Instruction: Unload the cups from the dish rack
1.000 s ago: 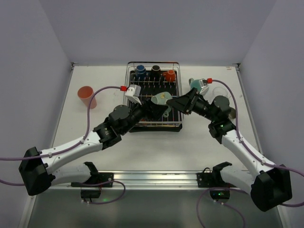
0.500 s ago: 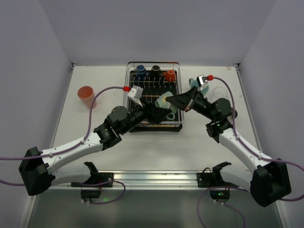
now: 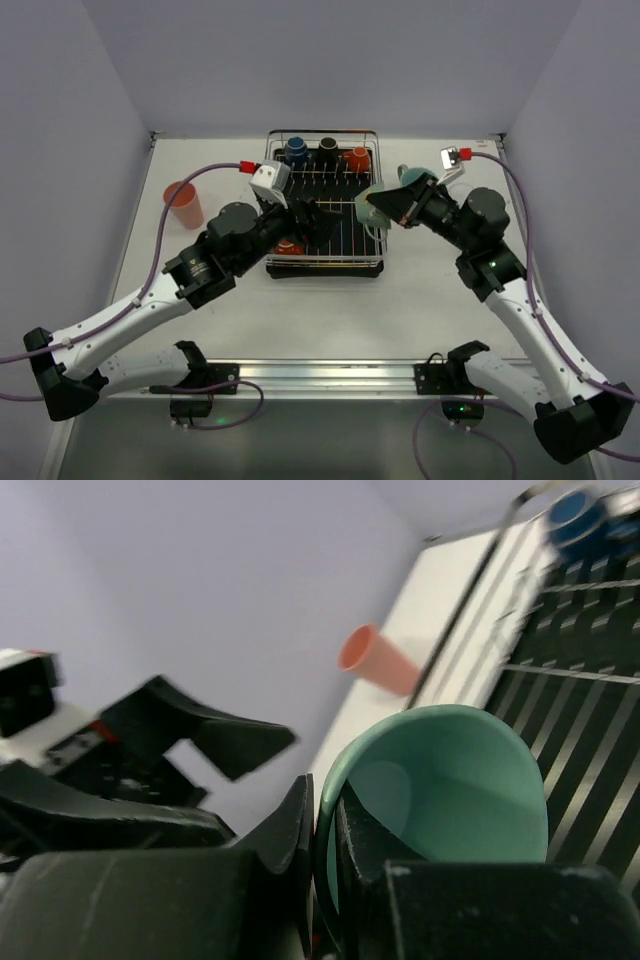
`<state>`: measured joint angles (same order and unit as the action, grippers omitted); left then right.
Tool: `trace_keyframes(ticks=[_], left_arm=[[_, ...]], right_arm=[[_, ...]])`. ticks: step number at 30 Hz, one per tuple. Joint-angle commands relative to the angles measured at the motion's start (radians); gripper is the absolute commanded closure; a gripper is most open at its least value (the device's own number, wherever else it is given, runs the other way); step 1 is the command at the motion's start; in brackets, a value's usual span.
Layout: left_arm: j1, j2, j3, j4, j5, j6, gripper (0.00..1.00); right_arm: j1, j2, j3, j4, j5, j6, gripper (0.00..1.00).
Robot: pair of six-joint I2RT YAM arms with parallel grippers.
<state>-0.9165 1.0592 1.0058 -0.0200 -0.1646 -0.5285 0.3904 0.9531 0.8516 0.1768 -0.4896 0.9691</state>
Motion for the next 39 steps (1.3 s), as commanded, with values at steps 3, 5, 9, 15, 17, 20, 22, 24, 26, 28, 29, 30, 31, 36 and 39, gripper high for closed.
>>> trace_keyframes(ticks=[3, 5, 9, 15, 17, 20, 22, 24, 26, 28, 29, 30, 31, 36, 39], left_arm=[[0.005, -0.007, 0.162, -0.484, -0.269, 0.154, 0.0], [0.004, 0.002, 0.146, -0.57, -0.372, 0.16, 0.0], [0.005, -0.004, 0.073, -0.597, -0.47, 0.163, 0.0], [0.005, -0.024, -0.009, -0.511, -0.475, 0.162, 0.0], [0.005, -0.019, -0.03, -0.485, -0.469, 0.168, 0.0], [0.013, 0.001, -0.049, -0.469, -0.446, 0.17, 0.0], [0.021, 0.012, -0.059, -0.457, -0.406, 0.163, 0.0], [0.036, 0.021, -0.064, -0.449, -0.376, 0.154, 0.0], [0.047, 0.024, -0.064, -0.446, -0.362, 0.151, 0.0], [0.057, 0.025, -0.062, -0.446, -0.357, 0.151, 0.0], [0.068, 0.024, -0.062, -0.445, -0.352, 0.148, 0.0], [0.073, 0.027, -0.061, -0.443, -0.339, 0.145, 0.0], [0.082, 0.033, -0.059, -0.443, -0.332, 0.142, 0.0], [0.091, 0.064, -0.05, -0.436, -0.32, 0.11, 0.0], [0.091, 0.09, -0.033, -0.434, -0.329, 0.094, 0.0]], right_arm=[[-0.044, -0.039, 0.15, -0.603, 0.362, -0.438, 1.0], [-0.07, -0.018, 0.126, -0.683, 0.405, -0.47, 1.0], [-0.085, 0.032, 0.11, -0.727, 0.546, -0.535, 1.0], [-0.143, 0.223, 0.147, -0.721, 0.614, -0.584, 1.0], [-0.154, 0.269, 0.153, -0.689, 0.655, -0.595, 1.0], [-0.174, 0.377, 0.187, -0.683, 0.683, -0.604, 1.0], [-0.183, 0.448, 0.196, -0.662, 0.68, -0.603, 1.0], [-0.197, 0.495, 0.199, -0.632, 0.677, -0.599, 1.0], [-0.209, 0.552, 0.208, -0.619, 0.687, -0.596, 1.0], [-0.212, 0.591, 0.216, -0.611, 0.703, -0.599, 1.0], [-0.211, 0.604, 0.216, -0.599, 0.707, -0.599, 1.0], [-0.211, 0.615, 0.216, -0.596, 0.715, -0.599, 1.0], [-0.212, 0.64, 0.219, -0.596, 0.723, -0.599, 1.0], [-0.206, 0.664, 0.188, -0.557, 0.789, -0.581, 1.0], [-0.185, 0.665, 0.17, -0.553, 0.877, -0.567, 1.0]])
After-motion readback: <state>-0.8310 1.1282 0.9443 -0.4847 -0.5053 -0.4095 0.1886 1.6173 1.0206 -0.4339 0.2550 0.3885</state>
